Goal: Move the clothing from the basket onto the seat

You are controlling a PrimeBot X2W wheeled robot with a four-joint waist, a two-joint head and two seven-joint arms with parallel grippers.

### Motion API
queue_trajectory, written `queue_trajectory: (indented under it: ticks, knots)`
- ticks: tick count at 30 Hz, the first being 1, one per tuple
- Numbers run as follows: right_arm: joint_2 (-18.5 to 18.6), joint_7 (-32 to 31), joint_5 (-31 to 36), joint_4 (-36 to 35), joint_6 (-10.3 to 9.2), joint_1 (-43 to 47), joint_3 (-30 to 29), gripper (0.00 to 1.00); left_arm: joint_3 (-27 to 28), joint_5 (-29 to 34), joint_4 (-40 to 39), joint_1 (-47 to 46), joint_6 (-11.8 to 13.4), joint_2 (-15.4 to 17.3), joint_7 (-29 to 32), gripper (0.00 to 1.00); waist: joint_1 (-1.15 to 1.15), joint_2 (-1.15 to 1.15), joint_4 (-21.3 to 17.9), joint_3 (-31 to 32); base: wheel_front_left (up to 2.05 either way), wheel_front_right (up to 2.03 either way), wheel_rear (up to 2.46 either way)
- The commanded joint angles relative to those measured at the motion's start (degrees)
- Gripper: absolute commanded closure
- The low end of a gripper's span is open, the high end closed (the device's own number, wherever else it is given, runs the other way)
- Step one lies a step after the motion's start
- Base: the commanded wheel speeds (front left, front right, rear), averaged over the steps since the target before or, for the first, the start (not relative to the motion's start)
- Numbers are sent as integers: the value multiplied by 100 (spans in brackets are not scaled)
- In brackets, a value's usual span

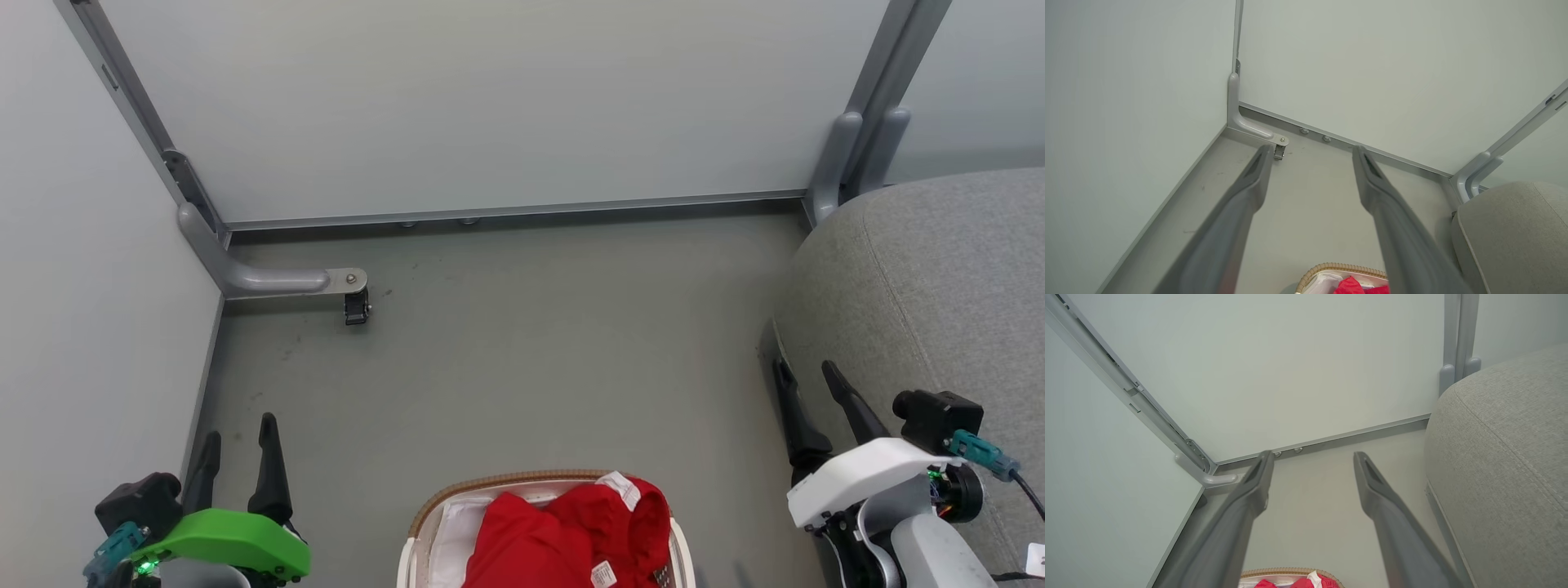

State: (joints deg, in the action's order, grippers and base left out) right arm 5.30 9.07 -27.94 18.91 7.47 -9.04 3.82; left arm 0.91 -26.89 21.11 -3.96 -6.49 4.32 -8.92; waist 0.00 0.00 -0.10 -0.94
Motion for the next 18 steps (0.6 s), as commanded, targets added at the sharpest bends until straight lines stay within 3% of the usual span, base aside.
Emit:
queue_trajectory:
  ticks: [1,18]
  knots:
    - [16,56,194,-48,3,13,-18,0,-23,206,-36,56,33,1,-67,0,0,0,-1,1,0,0,0]
    - [-33,273,1152,80,2,112,21,0,-102,1049,-13,185,20,-81,-292,0,0,0,-9,25,0,0,0]
